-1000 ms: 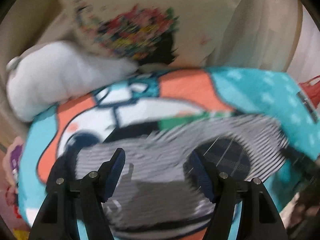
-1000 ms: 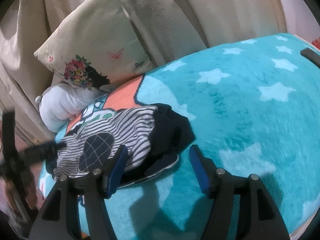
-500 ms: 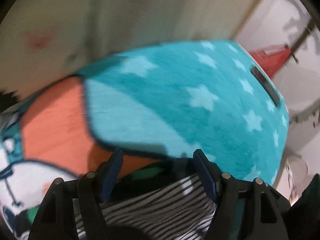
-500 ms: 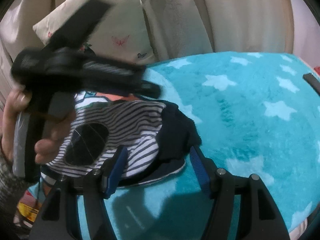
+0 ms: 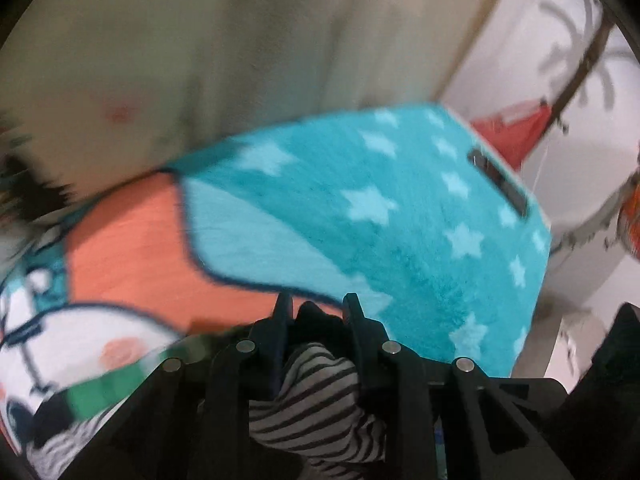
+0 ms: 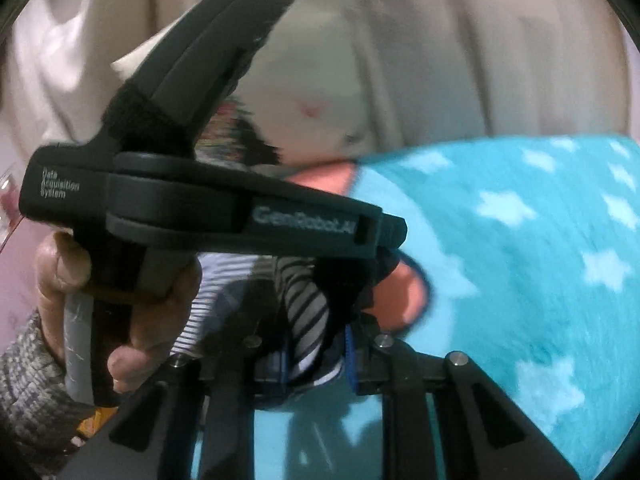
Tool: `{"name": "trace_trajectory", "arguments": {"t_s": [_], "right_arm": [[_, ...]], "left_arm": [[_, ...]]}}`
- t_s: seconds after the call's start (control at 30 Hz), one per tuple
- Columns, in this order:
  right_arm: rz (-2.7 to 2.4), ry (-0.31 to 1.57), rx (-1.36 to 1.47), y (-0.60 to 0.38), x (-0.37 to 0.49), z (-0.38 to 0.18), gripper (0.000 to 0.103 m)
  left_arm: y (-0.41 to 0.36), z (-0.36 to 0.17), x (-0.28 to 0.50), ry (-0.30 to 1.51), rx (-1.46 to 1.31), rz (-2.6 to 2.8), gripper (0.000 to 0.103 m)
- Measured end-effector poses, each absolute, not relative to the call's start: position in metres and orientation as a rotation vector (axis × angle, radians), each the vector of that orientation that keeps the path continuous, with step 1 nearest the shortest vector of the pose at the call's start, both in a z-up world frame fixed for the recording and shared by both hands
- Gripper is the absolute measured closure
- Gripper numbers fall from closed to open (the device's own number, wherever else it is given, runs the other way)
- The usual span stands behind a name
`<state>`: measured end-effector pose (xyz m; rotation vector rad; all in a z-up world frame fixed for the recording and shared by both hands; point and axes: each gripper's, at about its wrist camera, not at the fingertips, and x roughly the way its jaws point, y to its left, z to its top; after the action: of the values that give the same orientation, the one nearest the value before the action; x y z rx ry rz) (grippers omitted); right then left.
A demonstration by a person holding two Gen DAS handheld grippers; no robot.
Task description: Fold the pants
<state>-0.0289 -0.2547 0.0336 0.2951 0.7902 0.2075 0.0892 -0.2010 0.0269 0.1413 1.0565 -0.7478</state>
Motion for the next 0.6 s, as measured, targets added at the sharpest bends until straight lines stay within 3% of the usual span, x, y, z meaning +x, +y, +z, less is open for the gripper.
{"name": "trace_trajectory", "arguments": {"t_s": [0.1,0.2,0.23,0.3,0.47,0.6], "right_arm": [[0.314,0.784,0.234,-0.222,-0.021,0.047,0.081],[0.432,0.811,0.175,-0.182,-0.012,0.045,0.07],[0.473,0.825,0.156,-0.167,-0.008,0.042,0.062],[0.55,0.862,0.119,-0.137,0.0,0.031,0.058],[0.6,0.982,0.004,-0.085,0.016,-0.003,0.053],[0.555,0.891,0.046,-0.118,0.005,0.04,0.05]], "left_arm": [[-0.133,0.041,0.081,1.007,-0.005,-0.659,0.072],[-0.065,0.037,0.075,0.996,-0.144,-0.531,0.057],[-0.052,0.034,0.073,0.989,-0.166,-0.5,0.057],[-0.01,0.029,0.061,0.972,-0.213,-0.401,0.057],[0.05,0.021,0.038,0.941,-0.269,-0.224,0.052],[0.094,0.023,0.023,0.896,-0.331,-0.166,0.042]]}}
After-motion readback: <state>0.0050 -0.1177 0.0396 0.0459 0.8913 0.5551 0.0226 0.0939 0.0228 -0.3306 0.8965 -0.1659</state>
